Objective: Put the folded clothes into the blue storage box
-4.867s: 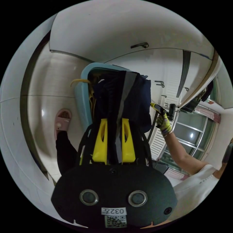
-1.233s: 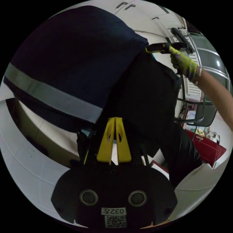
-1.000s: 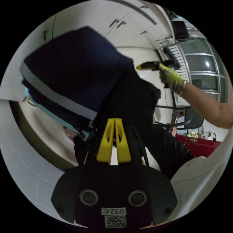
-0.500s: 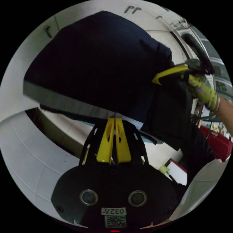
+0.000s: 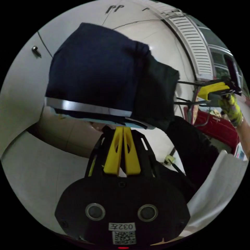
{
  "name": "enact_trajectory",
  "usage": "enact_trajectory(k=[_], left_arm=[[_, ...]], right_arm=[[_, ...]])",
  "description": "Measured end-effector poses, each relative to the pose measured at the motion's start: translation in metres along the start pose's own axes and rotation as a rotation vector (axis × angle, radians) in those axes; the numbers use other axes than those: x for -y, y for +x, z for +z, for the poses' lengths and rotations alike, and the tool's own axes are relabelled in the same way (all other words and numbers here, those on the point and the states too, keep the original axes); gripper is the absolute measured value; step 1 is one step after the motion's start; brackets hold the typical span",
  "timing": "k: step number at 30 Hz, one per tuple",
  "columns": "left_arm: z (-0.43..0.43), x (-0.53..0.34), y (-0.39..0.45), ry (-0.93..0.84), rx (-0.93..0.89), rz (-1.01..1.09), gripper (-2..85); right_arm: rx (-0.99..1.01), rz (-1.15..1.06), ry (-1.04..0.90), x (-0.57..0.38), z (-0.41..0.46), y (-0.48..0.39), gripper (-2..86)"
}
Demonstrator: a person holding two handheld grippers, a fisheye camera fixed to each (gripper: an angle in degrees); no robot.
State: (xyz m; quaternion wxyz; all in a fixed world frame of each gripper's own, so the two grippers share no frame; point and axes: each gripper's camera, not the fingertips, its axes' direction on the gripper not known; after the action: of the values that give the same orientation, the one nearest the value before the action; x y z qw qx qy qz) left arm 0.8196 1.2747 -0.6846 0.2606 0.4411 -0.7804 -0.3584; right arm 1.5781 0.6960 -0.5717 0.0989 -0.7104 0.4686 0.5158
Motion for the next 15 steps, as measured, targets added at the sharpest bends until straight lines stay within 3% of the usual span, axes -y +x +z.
enact_trajectory(k=[6,15], left_arm=[[-0.088,-0.087,0.047,0.177,-0.184,0.025,-0.9],[-0.174,-0.232,0.154,0.619,-0.181,-0.184,-0.9]], right_arm=[[0.112,0.052,0.110,-0.057,-0.015,-0.042,-1.0],[0.118,-0.306,0.046,-0.096,-0.014,-0.105,-1.0]])
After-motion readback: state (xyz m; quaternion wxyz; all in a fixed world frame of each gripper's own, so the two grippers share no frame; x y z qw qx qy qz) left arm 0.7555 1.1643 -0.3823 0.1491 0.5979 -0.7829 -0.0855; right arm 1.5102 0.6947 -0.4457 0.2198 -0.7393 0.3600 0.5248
